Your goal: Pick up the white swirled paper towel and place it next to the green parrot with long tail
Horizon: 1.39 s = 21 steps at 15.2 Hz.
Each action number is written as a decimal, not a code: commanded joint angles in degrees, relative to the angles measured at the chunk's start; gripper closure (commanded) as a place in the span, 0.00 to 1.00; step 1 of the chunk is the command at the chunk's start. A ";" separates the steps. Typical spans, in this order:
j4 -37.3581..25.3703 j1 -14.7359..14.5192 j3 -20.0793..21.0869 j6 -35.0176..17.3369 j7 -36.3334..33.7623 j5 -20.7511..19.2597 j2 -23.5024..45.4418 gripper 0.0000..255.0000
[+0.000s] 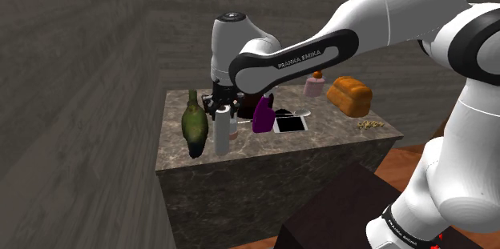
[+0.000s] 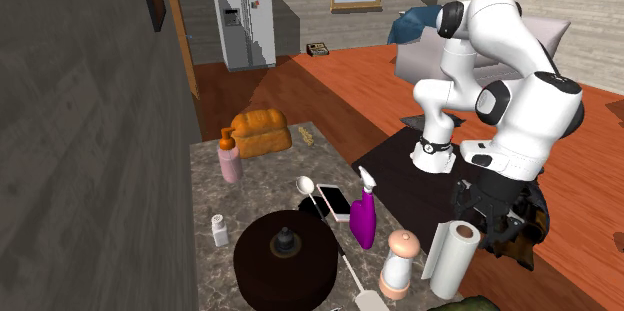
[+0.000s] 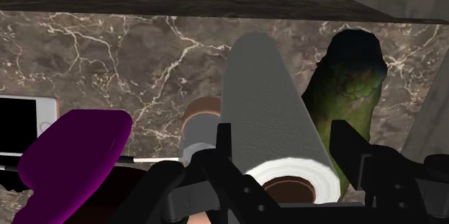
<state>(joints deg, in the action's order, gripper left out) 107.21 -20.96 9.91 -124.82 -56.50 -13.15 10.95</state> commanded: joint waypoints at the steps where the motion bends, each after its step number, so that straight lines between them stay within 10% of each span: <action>1: -0.01 0.00 0.00 -0.04 -0.01 -0.01 0.03 1.00; 4: -0.01 0.00 0.00 -0.04 -0.01 -0.01 0.03 1.00; 5: -0.01 0.00 0.00 -0.04 -0.01 -0.01 0.03 0.00; 21: -3.16 -0.34 0.55 6.17 0.78 1.23 -3.08 0.00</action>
<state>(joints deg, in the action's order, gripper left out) 104.06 -21.30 10.46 -118.67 -55.72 -11.93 7.87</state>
